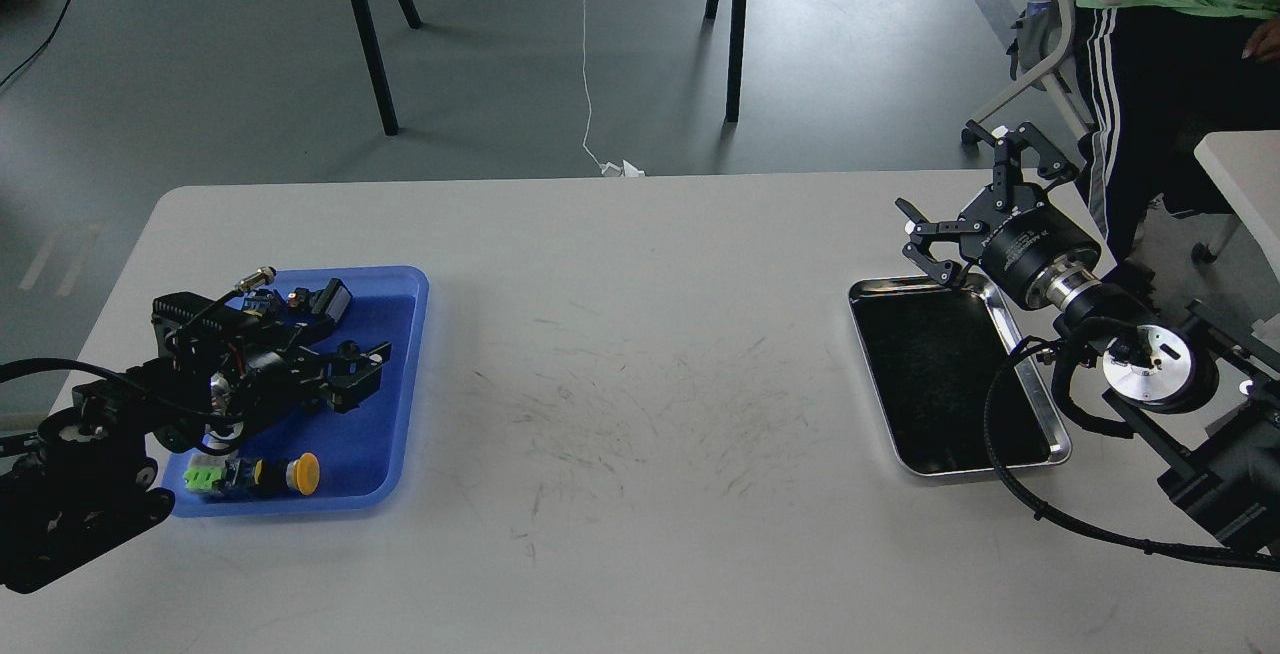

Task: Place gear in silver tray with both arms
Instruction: 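Close the left gripper on the black gear inside the blue tray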

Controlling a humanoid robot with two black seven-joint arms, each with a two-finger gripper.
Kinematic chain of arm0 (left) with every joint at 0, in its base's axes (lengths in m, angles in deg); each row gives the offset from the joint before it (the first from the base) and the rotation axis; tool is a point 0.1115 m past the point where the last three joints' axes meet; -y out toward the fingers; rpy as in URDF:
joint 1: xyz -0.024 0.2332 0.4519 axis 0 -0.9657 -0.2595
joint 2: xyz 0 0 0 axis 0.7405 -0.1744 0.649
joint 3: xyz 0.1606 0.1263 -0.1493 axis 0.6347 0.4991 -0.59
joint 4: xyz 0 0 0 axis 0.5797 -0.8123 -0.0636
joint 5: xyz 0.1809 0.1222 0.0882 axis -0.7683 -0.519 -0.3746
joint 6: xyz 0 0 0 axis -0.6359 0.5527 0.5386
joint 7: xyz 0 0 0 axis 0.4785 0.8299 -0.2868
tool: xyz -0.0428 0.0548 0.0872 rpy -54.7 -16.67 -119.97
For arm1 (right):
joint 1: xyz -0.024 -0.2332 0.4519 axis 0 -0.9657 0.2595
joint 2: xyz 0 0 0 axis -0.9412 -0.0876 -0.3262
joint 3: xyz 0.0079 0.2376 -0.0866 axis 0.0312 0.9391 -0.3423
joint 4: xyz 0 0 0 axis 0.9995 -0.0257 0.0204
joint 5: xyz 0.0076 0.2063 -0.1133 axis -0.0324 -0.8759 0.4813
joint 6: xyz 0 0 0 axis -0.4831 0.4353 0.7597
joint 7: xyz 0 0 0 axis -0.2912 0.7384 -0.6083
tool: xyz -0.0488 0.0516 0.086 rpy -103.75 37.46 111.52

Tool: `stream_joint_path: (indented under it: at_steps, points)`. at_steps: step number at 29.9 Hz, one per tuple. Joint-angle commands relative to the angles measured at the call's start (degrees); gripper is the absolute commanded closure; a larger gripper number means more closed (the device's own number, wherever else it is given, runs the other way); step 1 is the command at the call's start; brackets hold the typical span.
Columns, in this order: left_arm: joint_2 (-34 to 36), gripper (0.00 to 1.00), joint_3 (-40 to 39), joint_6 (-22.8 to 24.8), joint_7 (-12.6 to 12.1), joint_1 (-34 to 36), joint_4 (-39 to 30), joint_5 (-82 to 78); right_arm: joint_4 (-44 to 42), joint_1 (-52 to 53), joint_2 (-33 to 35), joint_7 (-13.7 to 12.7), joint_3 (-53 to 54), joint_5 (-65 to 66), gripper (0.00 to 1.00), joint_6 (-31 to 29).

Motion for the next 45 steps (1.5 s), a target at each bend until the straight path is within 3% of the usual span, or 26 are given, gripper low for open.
stream_joint_path:
  at_steps: [1, 16, 24, 37, 45]
  points:
    - [-0.1, 0.24, 0.0, -0.6, 0.2, -0.8, 1.0, 0.0, 0.1, 0.0, 0.0, 0.0, 0.0, 0.0, 0.01, 0.0]
    - [-2.4, 0.24, 0.1, -2.1, 0.3, -1.1, 4.2, 0.0, 0.2, -0.2, 0.1, 0.0, 0.0, 0.0, 0.01, 0.0]
    - [-2.6, 0.33, 0.1, -2.3, 3.0, -1.5, 5.3, 0.2, 0.1, -0.2, 0.1, 0.0, 0.0, 0.0, 0.01, 0.0]
    - [-4.4, 0.35, -0.1, -2.4, 3.0, -1.7, 7.5, 0.4, 0.2, -0.3, 0.1, 0.0, 0.0, 0.0, 0.01, 0.0]
    - [-4.0, 0.52, -0.1, -2.4, 3.5, -1.5, 7.7, 0.5, 0.2, -0.3, 0.1, 0.0, -0.1, 0.0, 0.01, 0.0]
